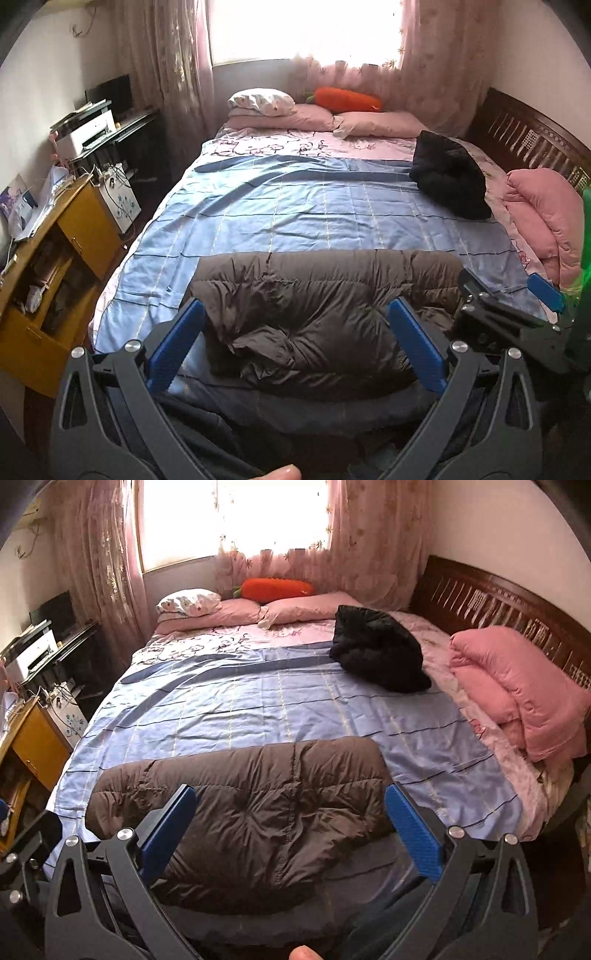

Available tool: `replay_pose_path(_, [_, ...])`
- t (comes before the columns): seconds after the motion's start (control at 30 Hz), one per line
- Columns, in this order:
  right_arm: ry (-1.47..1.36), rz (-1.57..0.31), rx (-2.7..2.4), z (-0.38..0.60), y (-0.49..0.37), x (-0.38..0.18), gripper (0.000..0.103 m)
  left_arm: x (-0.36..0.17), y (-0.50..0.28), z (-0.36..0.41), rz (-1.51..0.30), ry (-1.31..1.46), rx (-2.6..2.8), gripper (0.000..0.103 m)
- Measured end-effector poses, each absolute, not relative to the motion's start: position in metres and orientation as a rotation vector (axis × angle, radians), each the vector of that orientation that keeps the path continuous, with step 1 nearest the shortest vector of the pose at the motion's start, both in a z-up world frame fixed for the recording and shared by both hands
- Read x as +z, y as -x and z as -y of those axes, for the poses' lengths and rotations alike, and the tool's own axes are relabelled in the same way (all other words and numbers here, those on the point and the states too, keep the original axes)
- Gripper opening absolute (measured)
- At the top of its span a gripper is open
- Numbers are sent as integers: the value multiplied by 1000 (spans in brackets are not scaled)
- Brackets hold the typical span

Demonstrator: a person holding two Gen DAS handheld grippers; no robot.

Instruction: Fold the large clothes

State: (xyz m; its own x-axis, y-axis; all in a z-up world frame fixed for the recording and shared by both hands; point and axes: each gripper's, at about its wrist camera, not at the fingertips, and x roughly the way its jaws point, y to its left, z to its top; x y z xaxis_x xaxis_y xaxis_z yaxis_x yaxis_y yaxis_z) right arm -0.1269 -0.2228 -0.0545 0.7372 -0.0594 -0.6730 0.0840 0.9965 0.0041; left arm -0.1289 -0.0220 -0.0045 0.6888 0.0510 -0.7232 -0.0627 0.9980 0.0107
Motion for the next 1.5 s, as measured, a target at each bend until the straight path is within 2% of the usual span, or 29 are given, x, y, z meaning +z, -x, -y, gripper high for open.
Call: replay_pose_path(1.5, [-20,-752,-86,203,138,-59,102,2,136,23,-807,22,49,101])
